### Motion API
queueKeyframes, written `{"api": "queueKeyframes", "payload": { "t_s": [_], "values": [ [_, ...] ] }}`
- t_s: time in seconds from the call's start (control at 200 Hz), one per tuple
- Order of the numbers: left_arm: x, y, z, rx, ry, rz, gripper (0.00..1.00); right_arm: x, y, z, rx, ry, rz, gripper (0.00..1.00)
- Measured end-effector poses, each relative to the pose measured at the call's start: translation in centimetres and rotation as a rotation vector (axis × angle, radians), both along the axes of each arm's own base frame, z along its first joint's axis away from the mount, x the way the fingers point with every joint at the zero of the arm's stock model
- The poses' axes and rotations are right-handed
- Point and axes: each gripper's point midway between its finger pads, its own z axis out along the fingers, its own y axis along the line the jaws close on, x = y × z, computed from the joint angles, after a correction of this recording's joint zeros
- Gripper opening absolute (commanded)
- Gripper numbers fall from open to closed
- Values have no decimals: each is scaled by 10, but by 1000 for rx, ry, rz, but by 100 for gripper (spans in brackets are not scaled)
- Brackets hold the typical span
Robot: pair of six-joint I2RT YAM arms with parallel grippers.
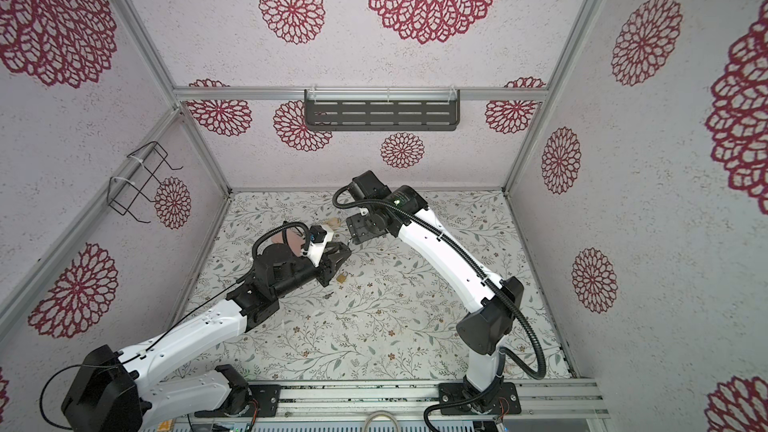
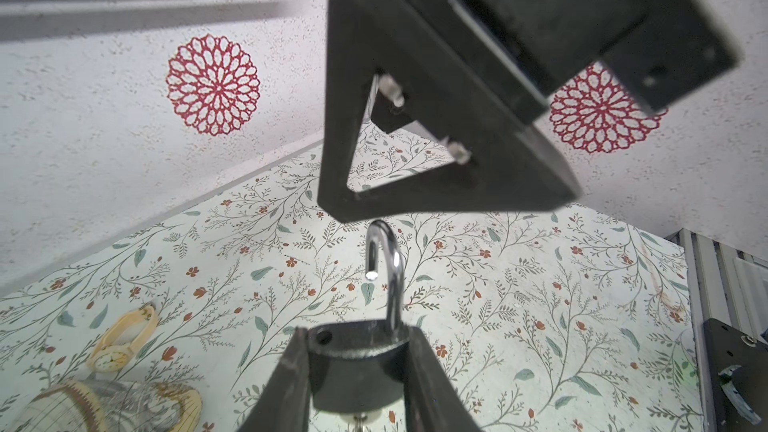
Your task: Unlock with the key
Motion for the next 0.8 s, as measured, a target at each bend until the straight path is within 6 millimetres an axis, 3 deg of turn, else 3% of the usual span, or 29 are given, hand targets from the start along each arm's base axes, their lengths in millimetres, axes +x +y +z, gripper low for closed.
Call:
{"api": "queueKeyframes", "payload": {
  "t_s": [0.35,0.61,0.795],
  "values": [
    [-5,-6,2,2,-19,-50,0,-1,-7,16,27,-24,6,81],
    [-6,-6,0,13,-20,-58,0,-1,7,1,32,21,59,81],
    [-3,-4,1,15,-25,-35,0,-1,5,-8,19,40,56,81]
  ]
}}
